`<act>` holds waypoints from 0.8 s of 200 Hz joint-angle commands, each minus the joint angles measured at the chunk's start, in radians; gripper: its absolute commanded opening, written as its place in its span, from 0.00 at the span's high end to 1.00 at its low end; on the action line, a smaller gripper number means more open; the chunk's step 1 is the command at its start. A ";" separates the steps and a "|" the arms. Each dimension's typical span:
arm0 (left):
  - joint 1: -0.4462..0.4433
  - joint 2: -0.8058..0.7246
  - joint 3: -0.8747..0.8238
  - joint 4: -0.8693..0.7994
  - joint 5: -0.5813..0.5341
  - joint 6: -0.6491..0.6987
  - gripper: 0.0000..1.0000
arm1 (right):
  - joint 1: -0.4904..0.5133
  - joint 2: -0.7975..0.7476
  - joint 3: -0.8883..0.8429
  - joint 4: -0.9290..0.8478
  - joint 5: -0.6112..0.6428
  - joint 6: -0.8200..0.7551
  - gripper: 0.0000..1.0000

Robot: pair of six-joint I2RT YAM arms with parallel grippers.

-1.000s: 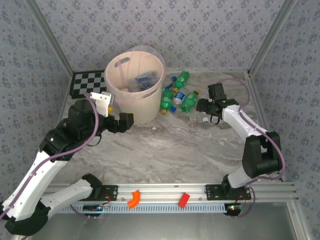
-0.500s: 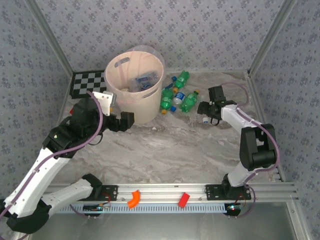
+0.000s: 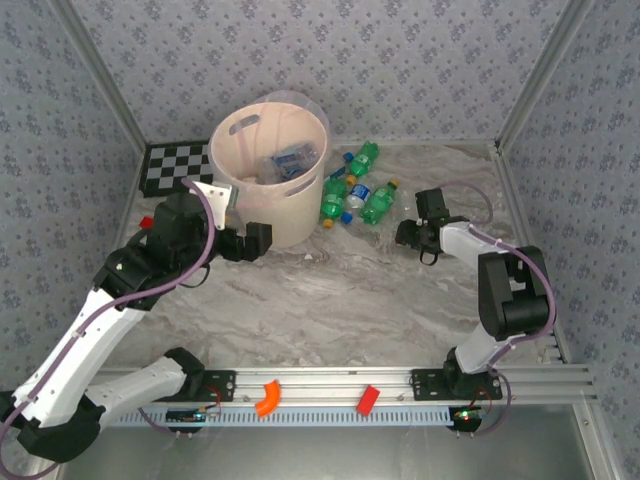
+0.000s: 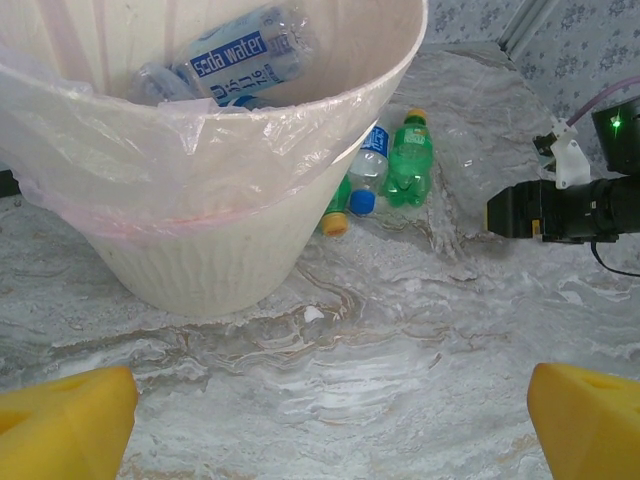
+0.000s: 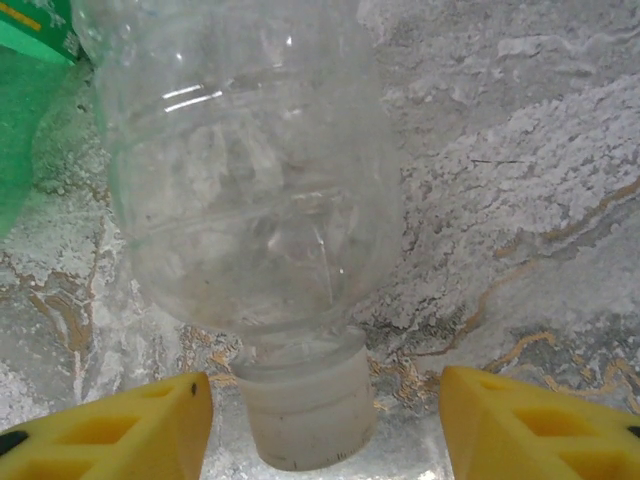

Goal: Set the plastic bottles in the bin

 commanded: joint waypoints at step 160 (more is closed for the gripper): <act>-0.007 0.017 0.067 -0.021 0.007 -0.017 0.00 | 0.011 0.071 0.002 0.049 -0.013 -0.007 0.48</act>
